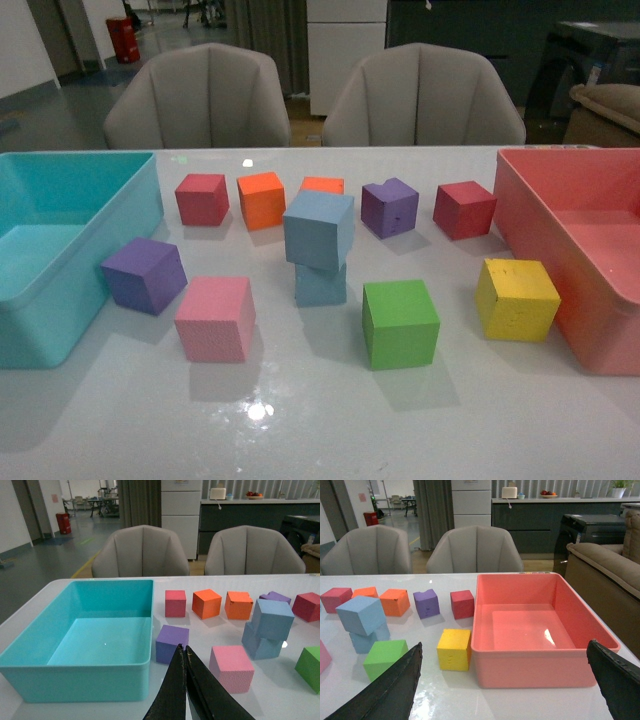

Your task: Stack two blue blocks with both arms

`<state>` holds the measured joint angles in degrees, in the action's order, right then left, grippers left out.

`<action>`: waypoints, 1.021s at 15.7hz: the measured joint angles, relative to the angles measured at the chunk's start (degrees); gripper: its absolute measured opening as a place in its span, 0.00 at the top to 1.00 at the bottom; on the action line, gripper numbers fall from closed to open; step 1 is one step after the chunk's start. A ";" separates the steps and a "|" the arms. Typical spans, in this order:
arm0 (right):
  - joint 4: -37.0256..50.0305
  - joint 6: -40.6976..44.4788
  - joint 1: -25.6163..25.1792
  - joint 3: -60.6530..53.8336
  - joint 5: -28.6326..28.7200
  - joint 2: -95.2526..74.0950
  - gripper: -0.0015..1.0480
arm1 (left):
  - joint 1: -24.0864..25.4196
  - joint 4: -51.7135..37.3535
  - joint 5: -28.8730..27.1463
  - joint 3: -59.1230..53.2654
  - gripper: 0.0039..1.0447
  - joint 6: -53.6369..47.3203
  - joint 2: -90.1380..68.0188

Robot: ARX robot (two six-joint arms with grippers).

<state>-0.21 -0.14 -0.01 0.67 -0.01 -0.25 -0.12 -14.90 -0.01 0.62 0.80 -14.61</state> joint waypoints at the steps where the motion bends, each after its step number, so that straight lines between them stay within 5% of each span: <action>1: 0.02 0.00 0.00 0.00 0.02 0.00 0.06 | 0.00 1.38 0.00 0.00 0.99 0.00 1.11; 5: 0.02 0.00 0.00 0.00 0.00 0.00 0.06 | 0.00 5.66 0.00 0.00 0.99 0.02 5.14; 6: 0.02 0.00 0.00 0.00 0.00 0.00 0.06 | 0.00 14.67 0.15 0.00 0.99 0.00 11.15; 12: 0.02 0.00 0.00 0.00 0.02 0.00 0.06 | 0.07 15.06 0.00 0.00 0.96 0.02 14.10; 16: 0.02 0.00 0.00 0.00 0.02 0.00 0.06 | 0.07 15.08 0.00 0.02 0.50 0.02 14.10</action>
<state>-0.19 -0.14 -0.01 0.67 0.01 -0.25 -0.05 0.19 -0.01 0.64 0.82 -0.51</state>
